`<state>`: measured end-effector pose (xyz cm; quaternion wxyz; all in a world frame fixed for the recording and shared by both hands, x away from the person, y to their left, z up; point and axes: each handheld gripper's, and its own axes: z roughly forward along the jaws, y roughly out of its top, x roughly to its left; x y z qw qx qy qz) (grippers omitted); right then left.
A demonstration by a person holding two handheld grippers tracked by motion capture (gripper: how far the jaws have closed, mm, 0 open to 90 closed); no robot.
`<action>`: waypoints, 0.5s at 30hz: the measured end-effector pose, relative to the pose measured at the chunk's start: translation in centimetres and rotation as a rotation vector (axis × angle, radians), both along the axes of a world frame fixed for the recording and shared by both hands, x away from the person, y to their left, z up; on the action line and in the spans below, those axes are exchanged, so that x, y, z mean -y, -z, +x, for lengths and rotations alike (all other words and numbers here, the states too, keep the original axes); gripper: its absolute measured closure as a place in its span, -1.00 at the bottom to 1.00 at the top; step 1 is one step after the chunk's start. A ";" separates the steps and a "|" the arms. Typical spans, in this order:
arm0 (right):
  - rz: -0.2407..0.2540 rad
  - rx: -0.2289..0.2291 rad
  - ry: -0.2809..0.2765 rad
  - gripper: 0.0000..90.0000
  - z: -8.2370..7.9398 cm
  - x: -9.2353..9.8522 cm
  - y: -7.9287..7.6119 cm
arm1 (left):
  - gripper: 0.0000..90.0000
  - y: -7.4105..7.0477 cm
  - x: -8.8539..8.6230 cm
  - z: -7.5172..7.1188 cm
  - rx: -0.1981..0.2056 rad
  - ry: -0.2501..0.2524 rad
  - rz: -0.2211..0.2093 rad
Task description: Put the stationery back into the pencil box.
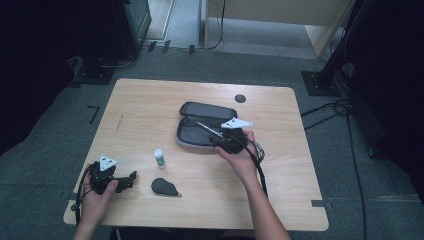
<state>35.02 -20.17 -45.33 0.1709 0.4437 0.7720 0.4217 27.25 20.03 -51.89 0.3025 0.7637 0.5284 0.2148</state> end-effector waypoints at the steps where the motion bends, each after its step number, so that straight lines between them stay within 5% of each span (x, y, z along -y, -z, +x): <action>1: 0.003 0.001 -0.007 0.04 -0.2 -0.2 -0.1 | -0.95 0.0 0.0 0.0 0.000 0.000 0.000; 15: 0.072 0.006 -0.074 -0.27 -2.8 -3.4 -0.9 | -0.95 0.0 0.0 0.0 0.001 -0.001 0.000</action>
